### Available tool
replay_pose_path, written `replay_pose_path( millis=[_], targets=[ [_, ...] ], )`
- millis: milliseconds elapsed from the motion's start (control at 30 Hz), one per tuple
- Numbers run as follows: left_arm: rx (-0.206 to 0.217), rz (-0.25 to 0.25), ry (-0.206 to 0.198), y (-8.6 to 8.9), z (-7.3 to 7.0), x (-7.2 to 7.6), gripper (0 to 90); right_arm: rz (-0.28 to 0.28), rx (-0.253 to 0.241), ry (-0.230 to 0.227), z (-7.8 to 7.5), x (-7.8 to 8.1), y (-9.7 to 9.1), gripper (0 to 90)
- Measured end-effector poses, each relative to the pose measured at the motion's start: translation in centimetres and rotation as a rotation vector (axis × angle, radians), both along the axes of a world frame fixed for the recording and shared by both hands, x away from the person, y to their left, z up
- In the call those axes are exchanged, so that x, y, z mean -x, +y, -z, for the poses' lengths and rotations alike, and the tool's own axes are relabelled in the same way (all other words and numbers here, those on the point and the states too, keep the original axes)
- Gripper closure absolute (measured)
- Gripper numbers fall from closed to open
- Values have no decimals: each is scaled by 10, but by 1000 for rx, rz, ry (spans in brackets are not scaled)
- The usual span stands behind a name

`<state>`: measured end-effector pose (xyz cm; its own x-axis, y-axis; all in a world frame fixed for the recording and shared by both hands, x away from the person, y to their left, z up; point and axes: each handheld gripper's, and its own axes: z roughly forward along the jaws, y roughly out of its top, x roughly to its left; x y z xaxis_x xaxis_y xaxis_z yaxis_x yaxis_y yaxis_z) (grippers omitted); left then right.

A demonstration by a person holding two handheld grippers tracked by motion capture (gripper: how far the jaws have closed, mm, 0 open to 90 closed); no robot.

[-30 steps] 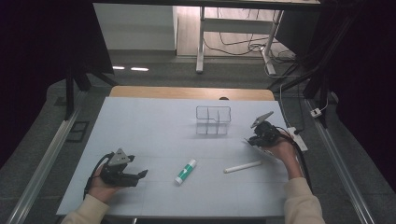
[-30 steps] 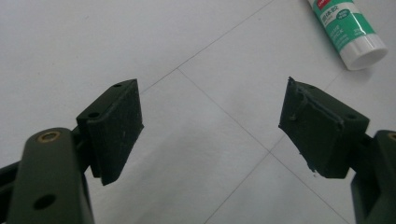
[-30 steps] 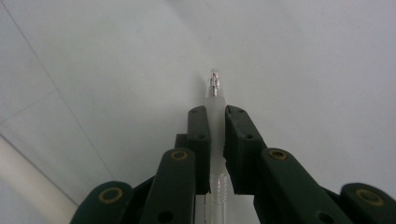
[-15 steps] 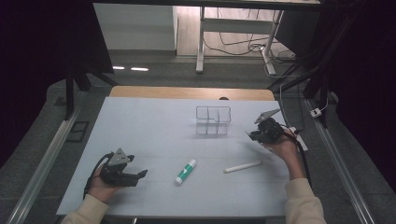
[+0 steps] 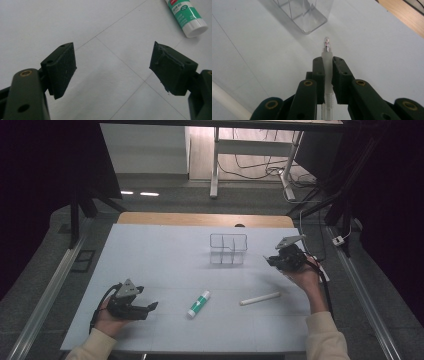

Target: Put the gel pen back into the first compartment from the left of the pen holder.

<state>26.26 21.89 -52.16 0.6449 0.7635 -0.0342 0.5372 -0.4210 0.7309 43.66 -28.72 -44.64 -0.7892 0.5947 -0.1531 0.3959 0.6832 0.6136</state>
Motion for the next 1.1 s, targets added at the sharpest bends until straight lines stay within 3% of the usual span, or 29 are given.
replay_pose_path(
  millis=[433, 1100],
  targets=[
    [-1, 1, 1, 0, 0, 0, 211, 25, -32, -40, -8, 3, -1, 808],
    [-4, 1, 4, 0, 1, -1, 211, 31, -138, -134, -26, 13, 2, 808]
  ],
)
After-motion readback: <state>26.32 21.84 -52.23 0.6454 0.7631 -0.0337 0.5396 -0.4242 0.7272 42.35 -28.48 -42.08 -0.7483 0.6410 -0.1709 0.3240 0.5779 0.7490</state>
